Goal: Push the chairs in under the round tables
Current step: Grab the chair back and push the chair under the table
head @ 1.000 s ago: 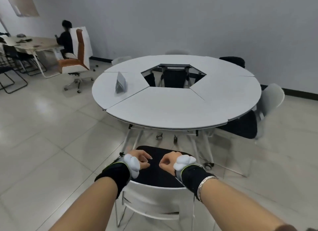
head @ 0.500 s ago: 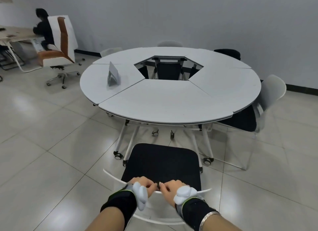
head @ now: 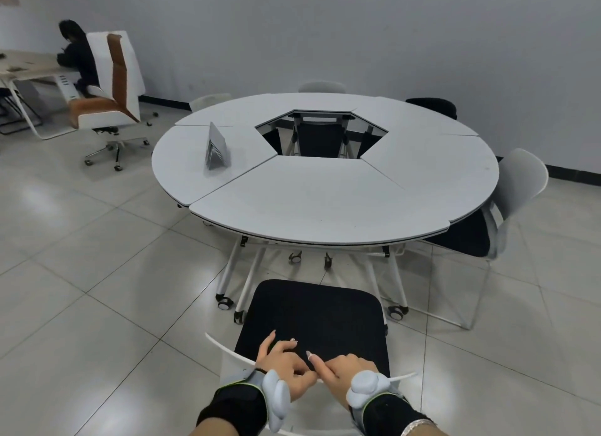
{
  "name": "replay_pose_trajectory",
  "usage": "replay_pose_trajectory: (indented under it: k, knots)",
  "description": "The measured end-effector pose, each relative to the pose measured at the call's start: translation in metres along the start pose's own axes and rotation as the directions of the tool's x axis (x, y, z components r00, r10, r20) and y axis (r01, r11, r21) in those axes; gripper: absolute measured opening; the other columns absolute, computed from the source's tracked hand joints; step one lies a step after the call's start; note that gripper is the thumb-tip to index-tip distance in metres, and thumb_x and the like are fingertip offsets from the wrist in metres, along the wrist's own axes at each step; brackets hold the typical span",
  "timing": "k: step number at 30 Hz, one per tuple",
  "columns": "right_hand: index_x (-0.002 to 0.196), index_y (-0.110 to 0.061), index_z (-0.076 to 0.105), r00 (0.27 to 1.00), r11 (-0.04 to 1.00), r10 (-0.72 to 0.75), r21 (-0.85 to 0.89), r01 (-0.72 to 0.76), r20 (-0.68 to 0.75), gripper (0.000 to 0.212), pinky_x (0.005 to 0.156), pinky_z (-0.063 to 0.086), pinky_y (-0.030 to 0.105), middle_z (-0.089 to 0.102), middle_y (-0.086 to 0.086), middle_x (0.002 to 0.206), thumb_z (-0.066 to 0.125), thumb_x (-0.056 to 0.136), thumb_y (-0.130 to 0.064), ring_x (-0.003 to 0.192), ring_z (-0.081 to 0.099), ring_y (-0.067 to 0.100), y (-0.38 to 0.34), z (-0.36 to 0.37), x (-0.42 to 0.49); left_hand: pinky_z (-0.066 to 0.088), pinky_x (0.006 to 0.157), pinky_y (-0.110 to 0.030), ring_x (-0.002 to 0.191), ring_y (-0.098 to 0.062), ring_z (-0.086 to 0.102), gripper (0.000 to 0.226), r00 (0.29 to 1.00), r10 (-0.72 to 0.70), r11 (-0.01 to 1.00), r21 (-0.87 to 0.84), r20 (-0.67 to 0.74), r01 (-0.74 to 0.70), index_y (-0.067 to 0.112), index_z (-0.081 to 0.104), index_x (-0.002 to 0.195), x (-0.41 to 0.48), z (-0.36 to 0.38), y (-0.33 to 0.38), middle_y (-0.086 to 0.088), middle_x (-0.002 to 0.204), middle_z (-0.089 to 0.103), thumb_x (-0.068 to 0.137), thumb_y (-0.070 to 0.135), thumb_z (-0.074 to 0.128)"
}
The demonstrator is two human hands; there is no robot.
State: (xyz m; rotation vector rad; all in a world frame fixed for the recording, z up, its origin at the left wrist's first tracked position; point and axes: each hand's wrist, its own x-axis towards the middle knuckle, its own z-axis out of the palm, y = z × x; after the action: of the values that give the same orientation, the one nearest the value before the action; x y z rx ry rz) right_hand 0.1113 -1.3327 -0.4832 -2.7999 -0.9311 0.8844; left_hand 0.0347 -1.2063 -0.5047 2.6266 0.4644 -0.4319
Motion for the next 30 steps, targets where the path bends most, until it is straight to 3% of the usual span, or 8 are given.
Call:
replay_pose_trajectory:
  k: [6, 10, 18, 26, 30]
  knots:
    - [0.100, -0.023, 0.071, 0.999, 1.000, -0.026, 0.000, 0.026, -0.021, 0.069, 0.071, 0.038, 0.028, 0.055, -0.003, 0.085, 0.016, 0.096, -0.065, 0.079, 0.050, 0.016, -0.001, -0.009, 0.012, -0.009, 0.120, -0.037, 0.144, -0.003, 0.013, 0.053, 0.997, 0.077, 0.996, 0.044, -0.002, -0.077, 0.028, 0.072, 0.107, 0.009, -0.019, -0.004, 0.023, 0.131, 0.054, 0.084, 0.052, 0.030]
    - [0.098, -0.023, 0.072, 0.999, 1.000, -0.017, -0.004, 0.017, -0.043, 0.071, 0.070, 0.038, 0.028, 0.055, -0.003, 0.084, 0.016, 0.096, -0.066, 0.078, 0.050, 0.016, -0.002, -0.014, 0.024, -0.010, 0.120, -0.035, 0.144, -0.004, 0.016, 0.044, 0.999, 0.048, 0.996, 0.081, -0.001, -0.048, 0.027, 0.069, 0.112, 0.020, -0.022, -0.005, 0.020, 0.130, 0.057, 0.096, 0.038, 0.030]
    - [0.087, -0.022, 0.071, 0.999, 1.000, 0.001, -0.009, -0.001, -0.040, 0.073, 0.070, 0.038, 0.028, 0.054, -0.002, 0.076, 0.016, 0.093, -0.071, 0.077, 0.051, 0.018, -0.001, -0.028, 0.053, -0.006, 0.120, -0.035, 0.140, 0.000, 0.023, 0.051, 1.000, 0.025, 0.991, 0.134, 0.002, -0.025, 0.024, 0.068, 0.113, 0.048, -0.032, -0.009, 0.012, 0.122, 0.064, 0.098, 0.038, 0.022]
    - [0.097, -0.019, 0.072, 1.000, 1.000, -0.017, -0.011, 0.017, -0.012, 0.078, 0.070, 0.038, 0.029, 0.056, -0.001, 0.083, 0.014, 0.092, -0.071, 0.077, 0.051, 0.018, 0.000, -0.044, 0.078, -0.005, 0.120, -0.036, 0.141, -0.002, 0.022, 0.054, 0.999, -0.020, 0.987, 0.160, 0.043, 0.013, 0.022, 0.069, 0.110, 0.078, -0.043, -0.011, 0.010, 0.121, 0.064, 0.097, 0.038, 0.019]
    - [0.078, -0.023, 0.064, 1.000, 1.000, -0.016, 0.002, 0.016, -0.002, 0.071, 0.071, 0.037, 0.029, 0.056, -0.001, 0.084, 0.014, 0.092, -0.072, 0.079, 0.050, 0.018, 0.001, -0.053, 0.093, -0.007, 0.120, -0.038, 0.142, -0.003, 0.020, 0.055, 0.997, -0.031, 0.987, 0.159, 0.072, 0.019, 0.022, 0.068, 0.112, 0.094, -0.051, -0.014, 0.010, 0.124, 0.062, 0.096, 0.039, 0.018]
